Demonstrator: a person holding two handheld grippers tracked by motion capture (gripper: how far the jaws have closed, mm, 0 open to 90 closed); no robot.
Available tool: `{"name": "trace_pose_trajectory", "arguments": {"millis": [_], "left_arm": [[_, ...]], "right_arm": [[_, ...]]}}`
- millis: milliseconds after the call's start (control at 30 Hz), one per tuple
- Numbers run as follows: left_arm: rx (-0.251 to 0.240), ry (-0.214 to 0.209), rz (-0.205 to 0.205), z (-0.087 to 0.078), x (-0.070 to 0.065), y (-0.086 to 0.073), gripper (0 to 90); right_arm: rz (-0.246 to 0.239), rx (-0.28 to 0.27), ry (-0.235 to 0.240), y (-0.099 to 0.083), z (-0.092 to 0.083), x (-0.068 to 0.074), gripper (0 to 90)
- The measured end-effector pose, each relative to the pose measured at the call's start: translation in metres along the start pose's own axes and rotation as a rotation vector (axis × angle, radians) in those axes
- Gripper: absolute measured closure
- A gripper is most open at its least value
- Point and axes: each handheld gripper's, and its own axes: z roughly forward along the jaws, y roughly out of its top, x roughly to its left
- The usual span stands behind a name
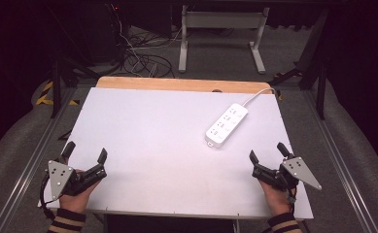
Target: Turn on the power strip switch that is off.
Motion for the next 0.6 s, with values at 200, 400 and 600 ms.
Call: {"name": "trace_pose_trajectory", "arguments": {"millis": [200, 400, 600], "left_arm": [[-0.003, -0.003, 0.004, -0.0004, -0.0003, 0.0002, 3.9], [-0.001, -0.003, 0.006, 0.0003, -0.0003, 0.0003, 3.9], [0.001, -0.012, 0.007, 0.0015, -0.0018, 0.0005, 3.9]], "right_arm": [[0.006, -0.016, -0.011, 0.0019, -0.0011, 0.0006, 3.6], [0.012, -0.013, -0.016, 0.0019, -0.0018, -0.0006, 3.6], [0.002, -0.010, -0.005, 0.0023, -0.0038, 0.0003, 5.2]]}}
